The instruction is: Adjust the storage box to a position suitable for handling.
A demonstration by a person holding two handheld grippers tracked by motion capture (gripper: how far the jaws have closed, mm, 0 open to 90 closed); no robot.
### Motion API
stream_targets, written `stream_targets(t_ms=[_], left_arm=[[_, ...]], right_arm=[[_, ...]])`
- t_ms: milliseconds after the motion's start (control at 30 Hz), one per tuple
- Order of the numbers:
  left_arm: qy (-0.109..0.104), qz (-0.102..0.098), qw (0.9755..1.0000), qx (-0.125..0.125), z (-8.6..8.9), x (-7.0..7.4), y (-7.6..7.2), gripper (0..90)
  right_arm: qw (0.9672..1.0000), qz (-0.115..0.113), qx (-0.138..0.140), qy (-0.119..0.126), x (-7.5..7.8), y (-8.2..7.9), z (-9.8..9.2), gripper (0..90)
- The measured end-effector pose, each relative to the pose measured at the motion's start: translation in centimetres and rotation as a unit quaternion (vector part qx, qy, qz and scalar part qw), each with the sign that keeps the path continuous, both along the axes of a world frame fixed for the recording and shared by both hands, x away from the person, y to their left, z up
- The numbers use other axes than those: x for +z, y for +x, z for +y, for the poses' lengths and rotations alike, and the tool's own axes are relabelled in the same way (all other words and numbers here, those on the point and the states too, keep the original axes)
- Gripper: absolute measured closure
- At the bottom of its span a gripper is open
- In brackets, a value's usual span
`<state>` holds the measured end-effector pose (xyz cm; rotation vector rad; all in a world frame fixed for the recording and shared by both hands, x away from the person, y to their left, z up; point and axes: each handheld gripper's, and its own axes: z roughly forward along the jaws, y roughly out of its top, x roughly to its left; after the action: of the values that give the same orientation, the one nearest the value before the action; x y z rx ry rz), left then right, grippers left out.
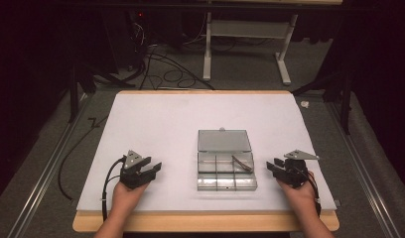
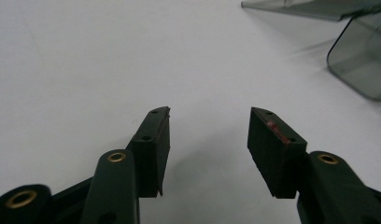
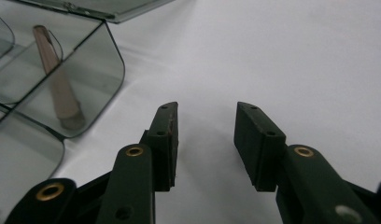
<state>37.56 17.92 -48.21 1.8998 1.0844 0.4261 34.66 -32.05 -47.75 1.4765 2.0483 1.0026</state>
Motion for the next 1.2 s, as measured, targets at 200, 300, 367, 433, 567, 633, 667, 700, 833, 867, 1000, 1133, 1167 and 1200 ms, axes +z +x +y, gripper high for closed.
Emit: stream_targets(t_ms=[200,300,367,433,567,633,667,700,833,867,1000,1133,1167,1200], left_arm=[[0.022,0.005,0.9995,-0.02,-3.0,0.4,0.9,49.2],[0.025,0.006,0.9994,-0.025,-4.3,1.0,1.8,48.9],[0.03,0.013,0.999,-0.031,-5.1,1.4,2.4,48.6],[0.027,0.015,0.999,-0.032,-5.8,1.7,3.0,48.6],[0.024,0.02,0.9989,-0.035,-7.2,2.2,4.3,48.4],[0.024,0.023,0.9988,-0.037,-7.8,2.6,5.1,47.9],[0.02,0.027,0.9988,-0.036,-8.0,2.7,5.5,47.5],[0.013,0.03,0.9989,-0.034,-8.2,2.8,5.9,47.0],[-0.002,0.043,0.9987,-0.027,-9.0,3.0,7.3,44.4],[-0.001,0.053,0.9981,-0.031,-9.4,3.1,7.6,43.9],[0.009,0.037,0.9984,-0.041,-10.9,3.3,7.9,43.2],[-0.002,0.054,0.9972,-0.051,-12.2,3.2,8.5,41.7],[-0.006,0.057,0.9971,-0.051,-12.4,3.2,8.6,41.3],[-0.009,0.06,0.9969,-0.051,-12.6,3.1,8.7,41.2]], right_arm=[[0.9997,-0.017,0.013,-0.007,1.7,0.5,0.8,59.2],[0.9995,-0.025,0.019,-0.005,2.6,1.0,1.4,59.5],[0.9994,-0.027,0.019,0.008,3.1,1.5,1.6,59.9],[0.9994,-0.027,0.018,0.015,3.4,2.1,1.9,60.0],[0.9993,-0.023,0.024,0.019,3.9,3.5,2.6,56.4],[0.9991,-0.009,0.031,0.029,4.1,4.5,2.9,54.8],[0.9992,-0.005,0.031,0.026,4.2,4.7,3.1,54.5],[0.9992,-0.002,0.032,0.023,4.2,5.1,3.3,54.0],[0.9992,0.005,0.036,0.015,4.4,6.2,4.3,53.7],[0.9992,0.009,0.035,0.015,4.4,6.4,4.5,53.5],[0.999,0.018,0.037,0.017,4.3,7.4,5.2,53.7],[0.9987,0.031,0.036,0.02,4.0,8.1,5.6,52.0],[0.9986,0.035,0.035,0.017,3.9,8.3,5.7,51.1],[0.9985,0.041,0.032,0.019,3.8,8.4,5.8,51.0]])
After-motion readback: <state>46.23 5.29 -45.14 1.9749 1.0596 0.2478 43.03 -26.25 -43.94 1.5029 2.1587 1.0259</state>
